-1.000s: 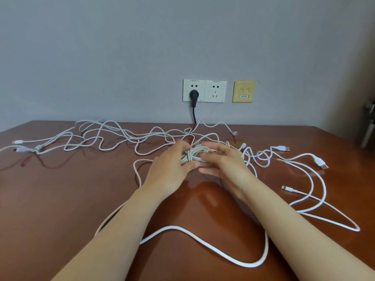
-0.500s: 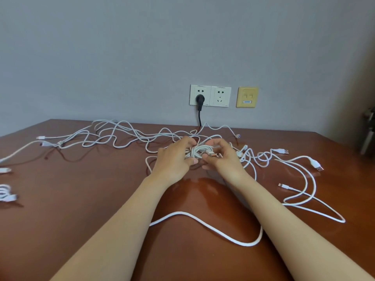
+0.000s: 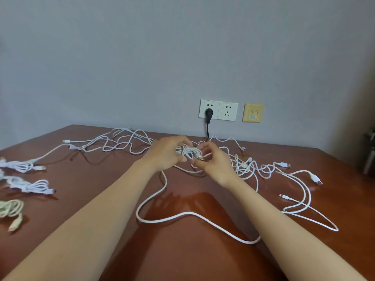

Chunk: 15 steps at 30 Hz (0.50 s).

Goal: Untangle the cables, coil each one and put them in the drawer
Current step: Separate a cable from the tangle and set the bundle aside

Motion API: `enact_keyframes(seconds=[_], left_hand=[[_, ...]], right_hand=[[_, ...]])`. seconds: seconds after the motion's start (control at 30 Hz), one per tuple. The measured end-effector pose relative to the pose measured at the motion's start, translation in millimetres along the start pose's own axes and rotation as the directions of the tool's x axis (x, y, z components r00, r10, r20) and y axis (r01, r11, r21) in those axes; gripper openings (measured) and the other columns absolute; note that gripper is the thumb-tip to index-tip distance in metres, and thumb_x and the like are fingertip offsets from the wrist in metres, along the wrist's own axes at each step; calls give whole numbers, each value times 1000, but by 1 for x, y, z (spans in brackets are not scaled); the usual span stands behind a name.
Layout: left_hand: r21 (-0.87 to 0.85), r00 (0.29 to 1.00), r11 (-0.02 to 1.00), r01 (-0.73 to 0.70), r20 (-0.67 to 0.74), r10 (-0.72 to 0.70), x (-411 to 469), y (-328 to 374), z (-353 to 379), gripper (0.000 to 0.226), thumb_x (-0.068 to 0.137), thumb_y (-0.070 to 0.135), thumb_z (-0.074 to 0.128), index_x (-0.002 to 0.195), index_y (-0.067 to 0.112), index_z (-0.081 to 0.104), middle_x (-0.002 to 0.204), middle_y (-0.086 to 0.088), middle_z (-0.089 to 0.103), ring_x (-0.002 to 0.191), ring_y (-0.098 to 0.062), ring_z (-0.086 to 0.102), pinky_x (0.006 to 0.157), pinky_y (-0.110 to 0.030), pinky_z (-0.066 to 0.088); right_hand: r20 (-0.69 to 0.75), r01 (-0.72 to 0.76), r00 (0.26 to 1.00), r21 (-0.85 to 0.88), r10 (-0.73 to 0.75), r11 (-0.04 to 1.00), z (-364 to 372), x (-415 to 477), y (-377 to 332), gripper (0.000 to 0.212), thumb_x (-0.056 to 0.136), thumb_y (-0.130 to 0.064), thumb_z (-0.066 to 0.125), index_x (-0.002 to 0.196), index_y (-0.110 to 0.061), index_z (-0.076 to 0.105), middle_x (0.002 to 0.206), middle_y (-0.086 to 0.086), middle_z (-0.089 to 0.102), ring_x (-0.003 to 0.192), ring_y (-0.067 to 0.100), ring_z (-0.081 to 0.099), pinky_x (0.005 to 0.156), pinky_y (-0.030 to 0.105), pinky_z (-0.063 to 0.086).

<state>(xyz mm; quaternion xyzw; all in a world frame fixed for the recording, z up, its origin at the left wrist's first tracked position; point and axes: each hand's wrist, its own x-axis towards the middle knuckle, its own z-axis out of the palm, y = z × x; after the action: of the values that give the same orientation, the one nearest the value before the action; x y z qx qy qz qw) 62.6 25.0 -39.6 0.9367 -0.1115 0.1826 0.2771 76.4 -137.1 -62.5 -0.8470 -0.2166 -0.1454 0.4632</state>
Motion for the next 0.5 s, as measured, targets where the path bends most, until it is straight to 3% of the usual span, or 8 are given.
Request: enact_keyframes(seconds=[0.17,0.3,0.4,0.5], left_hand=[[20,1000,999,-25,0,25,-12,-12,-43,38,74,14,75,106,30,63,102,8,64,104,-12,56,85,-21,35],[68,1000,998,3,24,-5,-28,-24,-74,37,77,15,73,109,27,61,112,6,64,107,-17,54,94,-29,39],[45,999,998,44,26,-45,-41,-37,-94,34,76,13,73,104,29,61,103,9,65,103,-19,56,92,-33,44],[57,997,996,67,46,-70,-55,-47,-115,33,77,10,72,102,29,60,93,16,62,95,-13,54,76,-21,40]], right_hand=[[-1,94,996,-57,-94,994,14,3,-32,27,75,-18,75,94,-21,56,76,-9,53,65,8,49,63,21,37],[27,140,990,-67,-139,988,33,1,-54,27,77,-21,74,99,-19,59,72,-14,51,68,8,49,64,21,37],[59,167,985,-43,-164,985,49,1,-70,24,79,-24,72,100,-20,61,78,-9,58,71,11,56,66,17,42],[87,205,976,-46,-201,978,65,-1,-88,25,81,-28,69,104,-20,62,86,-3,62,73,17,58,75,33,50]])
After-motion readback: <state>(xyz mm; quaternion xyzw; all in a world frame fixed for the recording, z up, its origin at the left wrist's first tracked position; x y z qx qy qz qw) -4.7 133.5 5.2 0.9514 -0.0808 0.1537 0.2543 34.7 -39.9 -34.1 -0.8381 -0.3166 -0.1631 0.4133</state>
